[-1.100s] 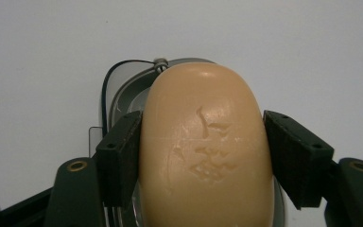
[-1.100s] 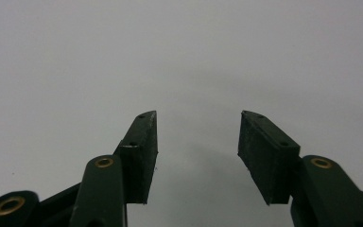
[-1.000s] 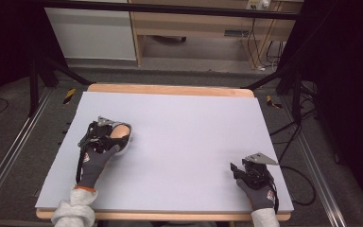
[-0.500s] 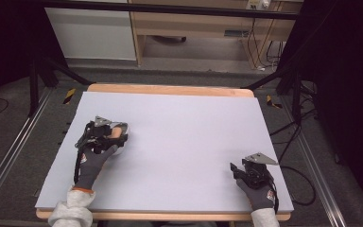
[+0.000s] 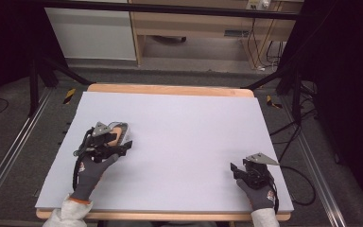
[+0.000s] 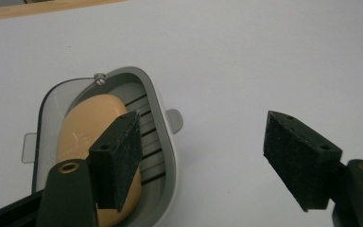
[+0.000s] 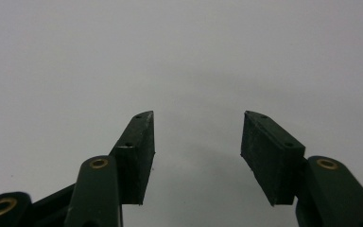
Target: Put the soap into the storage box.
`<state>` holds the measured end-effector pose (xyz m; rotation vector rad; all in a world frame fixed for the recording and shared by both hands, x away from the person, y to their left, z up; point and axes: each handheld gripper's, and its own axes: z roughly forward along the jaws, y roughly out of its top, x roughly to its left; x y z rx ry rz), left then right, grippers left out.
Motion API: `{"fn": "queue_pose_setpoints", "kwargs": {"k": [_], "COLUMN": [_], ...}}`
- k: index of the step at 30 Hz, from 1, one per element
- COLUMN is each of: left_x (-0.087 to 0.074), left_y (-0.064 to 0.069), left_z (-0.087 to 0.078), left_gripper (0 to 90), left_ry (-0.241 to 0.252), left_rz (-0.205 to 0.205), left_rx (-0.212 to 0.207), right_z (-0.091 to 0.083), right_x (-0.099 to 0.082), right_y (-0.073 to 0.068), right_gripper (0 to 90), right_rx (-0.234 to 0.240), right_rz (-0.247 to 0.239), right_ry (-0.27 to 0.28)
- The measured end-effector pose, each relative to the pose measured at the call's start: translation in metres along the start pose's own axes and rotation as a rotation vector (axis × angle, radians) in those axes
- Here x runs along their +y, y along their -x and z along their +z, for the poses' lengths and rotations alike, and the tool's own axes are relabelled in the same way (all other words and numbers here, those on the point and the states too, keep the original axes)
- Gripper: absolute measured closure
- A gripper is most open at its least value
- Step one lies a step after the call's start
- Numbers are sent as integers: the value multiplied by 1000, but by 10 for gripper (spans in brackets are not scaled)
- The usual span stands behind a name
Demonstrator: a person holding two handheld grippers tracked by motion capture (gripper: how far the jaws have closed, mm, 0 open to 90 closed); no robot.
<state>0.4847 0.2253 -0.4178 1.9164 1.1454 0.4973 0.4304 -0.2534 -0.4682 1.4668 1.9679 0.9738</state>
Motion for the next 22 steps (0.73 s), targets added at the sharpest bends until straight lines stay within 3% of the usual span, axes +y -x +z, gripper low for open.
{"fn": "queue_pose_setpoints", "kwargs": {"k": [3, 7, 18, 22], "left_x": [-13, -25, -55, -70], "left_y": [3, 3, -10, -18], "left_z": [-8, -14, -38, -41], "left_gripper": [263, 257, 232, 223], "left_ry": [-15, -16, -24, -27], "left_rz": [28, 31, 18, 0], "left_rx": [4, 6, 39, 79], "right_z": [0, 0, 1, 1], "right_x": [-1, -2, -9, -11], "right_y": [2, 2, 7, 11], "right_gripper": [425, 415, 381, 376], "right_rx": [1, 2, -10, -14], "right_rz": [6, 20, 36, 40], "right_ry": [4, 2, -17, -22]}}
